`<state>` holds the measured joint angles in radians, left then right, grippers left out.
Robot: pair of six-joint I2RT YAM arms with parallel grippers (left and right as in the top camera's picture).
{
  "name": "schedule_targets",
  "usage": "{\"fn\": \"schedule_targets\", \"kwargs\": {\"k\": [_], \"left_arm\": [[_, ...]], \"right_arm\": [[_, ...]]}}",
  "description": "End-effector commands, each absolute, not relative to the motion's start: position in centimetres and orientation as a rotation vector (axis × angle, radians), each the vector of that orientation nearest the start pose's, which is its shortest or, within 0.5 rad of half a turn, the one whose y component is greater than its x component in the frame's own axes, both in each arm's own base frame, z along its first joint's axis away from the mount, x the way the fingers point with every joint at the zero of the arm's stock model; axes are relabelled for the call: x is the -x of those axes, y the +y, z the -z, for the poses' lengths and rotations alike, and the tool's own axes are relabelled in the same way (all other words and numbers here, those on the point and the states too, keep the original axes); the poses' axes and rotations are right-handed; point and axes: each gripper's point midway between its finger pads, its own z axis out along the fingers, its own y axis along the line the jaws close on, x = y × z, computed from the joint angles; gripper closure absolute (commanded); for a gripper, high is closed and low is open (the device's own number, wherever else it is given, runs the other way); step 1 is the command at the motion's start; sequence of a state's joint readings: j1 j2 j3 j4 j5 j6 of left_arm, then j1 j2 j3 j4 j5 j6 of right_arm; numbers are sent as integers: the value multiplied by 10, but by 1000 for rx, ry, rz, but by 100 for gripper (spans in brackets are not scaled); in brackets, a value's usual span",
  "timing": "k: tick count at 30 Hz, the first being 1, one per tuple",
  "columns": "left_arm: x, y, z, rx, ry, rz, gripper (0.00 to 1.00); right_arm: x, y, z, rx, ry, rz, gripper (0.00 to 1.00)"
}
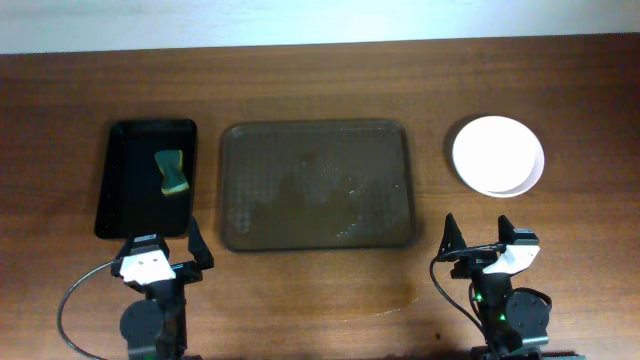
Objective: Clean dirty plates on tray and stack at the side
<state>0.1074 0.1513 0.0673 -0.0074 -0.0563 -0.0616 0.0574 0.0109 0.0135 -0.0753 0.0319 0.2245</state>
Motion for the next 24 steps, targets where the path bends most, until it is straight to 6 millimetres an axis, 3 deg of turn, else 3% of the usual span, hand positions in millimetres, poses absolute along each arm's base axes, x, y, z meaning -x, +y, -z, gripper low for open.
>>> {"fn": "schedule_targets", "kwargs": {"k": [1, 3, 24], "left_arm": [[-247, 33, -165, 57, 1618, -170, 1], [-244, 33, -156, 11, 1655, -214, 1], [-244, 33, -157, 8, 1652, -215, 1]], "right_arm": [[-246, 7, -156, -160, 1643, -179, 1], [-246, 7, -156, -160, 1643, -179, 2], [-246, 7, -156, -160, 1643, -179, 2]]}}
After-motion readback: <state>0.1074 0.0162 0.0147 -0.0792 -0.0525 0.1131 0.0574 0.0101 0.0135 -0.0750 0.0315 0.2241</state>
